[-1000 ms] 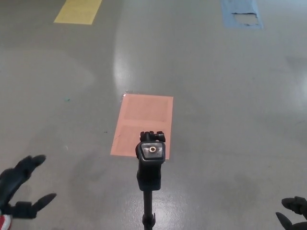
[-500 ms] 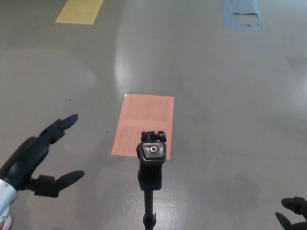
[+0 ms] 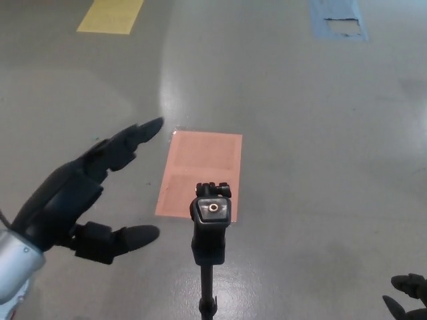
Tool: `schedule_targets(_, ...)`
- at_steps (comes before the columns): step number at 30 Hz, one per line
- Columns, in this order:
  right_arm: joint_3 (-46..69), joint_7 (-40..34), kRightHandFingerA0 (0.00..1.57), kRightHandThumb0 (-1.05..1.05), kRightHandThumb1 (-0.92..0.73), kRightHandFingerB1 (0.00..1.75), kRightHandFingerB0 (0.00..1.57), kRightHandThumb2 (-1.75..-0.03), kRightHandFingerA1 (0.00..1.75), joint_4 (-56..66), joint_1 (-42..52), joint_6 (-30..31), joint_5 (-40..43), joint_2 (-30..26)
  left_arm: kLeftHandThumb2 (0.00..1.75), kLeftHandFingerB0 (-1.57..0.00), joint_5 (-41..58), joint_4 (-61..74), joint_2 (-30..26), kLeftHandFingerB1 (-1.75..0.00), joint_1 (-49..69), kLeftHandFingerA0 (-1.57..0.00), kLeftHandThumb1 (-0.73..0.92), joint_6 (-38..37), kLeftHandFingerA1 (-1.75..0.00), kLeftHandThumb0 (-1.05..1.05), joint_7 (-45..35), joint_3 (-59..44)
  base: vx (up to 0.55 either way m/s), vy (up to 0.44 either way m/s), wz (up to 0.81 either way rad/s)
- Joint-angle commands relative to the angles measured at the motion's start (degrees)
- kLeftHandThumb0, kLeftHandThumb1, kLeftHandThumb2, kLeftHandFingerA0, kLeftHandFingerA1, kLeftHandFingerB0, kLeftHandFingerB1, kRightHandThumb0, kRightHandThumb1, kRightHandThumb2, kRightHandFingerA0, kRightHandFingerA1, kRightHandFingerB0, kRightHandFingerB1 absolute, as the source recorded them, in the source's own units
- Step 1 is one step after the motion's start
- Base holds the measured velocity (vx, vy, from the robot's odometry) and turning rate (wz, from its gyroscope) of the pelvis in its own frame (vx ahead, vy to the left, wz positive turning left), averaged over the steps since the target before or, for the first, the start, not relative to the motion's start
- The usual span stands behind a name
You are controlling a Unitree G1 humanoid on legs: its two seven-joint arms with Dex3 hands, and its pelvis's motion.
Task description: The robot uses its left hand to grab the top of a phone stand kept on the floor and rotates it anti-clockwise
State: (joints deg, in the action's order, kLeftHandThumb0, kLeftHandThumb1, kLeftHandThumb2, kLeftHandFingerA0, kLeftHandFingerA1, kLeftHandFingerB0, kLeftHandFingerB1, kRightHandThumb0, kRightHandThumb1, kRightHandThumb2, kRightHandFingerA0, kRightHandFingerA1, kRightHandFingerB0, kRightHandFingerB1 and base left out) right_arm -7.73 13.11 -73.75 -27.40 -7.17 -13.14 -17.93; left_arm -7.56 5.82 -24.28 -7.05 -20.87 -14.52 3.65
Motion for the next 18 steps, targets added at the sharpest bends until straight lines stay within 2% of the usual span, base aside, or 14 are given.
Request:
schedule_targets(1, 0.1, 2.9, 0.07, -0.83, -0.71, 0.15, 0.06, -1.03, 0.36, -1.0, -1.1, 0.2, -0.4, -1.7, 0.84, 0.0, 3.0, 19.4, -3.6, -0.11, 1.4, 0.0, 0.5, 0.9, 0.0, -0.82, -6.4, 1.1, 0.0, 0.0, 0.0)
schedule_targets(16, 0.2, 3.2, 0.07, -0.83, -0.7, 0.15, 0.06, -1.02, 0.36, -1.3, -1.4, 0.7, -0.4, -1.7, 0.86, 0.0, 0.5, 24.4, -3.4, -0.11, 2.0, 0.0, 0.51, 2.1, 0.0, -0.85, -7.1, 2.0, 0.0, 0.0, 0.0)
schedule_targets(18, 0.2, 3.3, 0.07, -0.83, -0.69, 0.15, 0.06, -1.02, 0.38, -1.3, -1.4, 0.8, -0.5, -1.7, 0.79, 0.0, 0.7, 23.6, -3.2, -0.1, 2.0, 0.0, 0.45, 1.2, 0.0, -0.74, -7.6, 2.6, 0.0, 0.0, 0.0)
